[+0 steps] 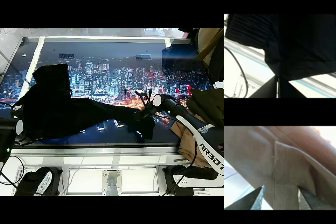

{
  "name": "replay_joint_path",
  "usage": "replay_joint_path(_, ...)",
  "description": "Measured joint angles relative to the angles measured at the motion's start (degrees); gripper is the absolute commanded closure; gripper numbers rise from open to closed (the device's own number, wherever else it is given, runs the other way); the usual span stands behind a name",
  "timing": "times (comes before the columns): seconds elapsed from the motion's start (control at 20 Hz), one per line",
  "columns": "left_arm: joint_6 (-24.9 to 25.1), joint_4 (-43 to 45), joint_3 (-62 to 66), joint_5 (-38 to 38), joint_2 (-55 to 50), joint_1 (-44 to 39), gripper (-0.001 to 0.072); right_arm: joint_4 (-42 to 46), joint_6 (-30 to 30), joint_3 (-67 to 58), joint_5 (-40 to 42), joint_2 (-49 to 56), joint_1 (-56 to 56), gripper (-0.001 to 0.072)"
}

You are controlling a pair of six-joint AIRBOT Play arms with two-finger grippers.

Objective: Fold the clothes and pants, and hang the long-sleeved shirts on hangers.

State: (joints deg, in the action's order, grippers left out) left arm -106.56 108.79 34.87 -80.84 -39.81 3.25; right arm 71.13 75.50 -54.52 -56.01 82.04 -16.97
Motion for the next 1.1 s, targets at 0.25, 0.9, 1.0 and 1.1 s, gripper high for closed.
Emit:
replay_joint_path(0.25, -0.02, 0.00, 0.00, 0.00, 0.00, 0.00, 0.0696, 2.36, 0.17, -0.42, 0.31, 2.47, -2.95, 0.0305)
replay_joint_path(0.9, 0.09, 0.31, 0.00, -0.83, 0.50, 0.00, 0.0696, 23.67, 8.59, -9.20, -6.47, 2.71, -5.99, 0.0705)
replay_joint_path(1.0, 0.50, 1.66, 0.00, -1.70, 1.42, 0.07, 0.0696, 27.43, 8.87, -10.56, -11.76, 0.44, -4.63, 0.0705)
replay_joint_path(1.1, 0.74, 4.37, 0.00, -2.40, 3.08, 0.07, 0.0696, 30.03, 9.11, -11.30, -16.33, -3.23, -2.08, 0.0705)
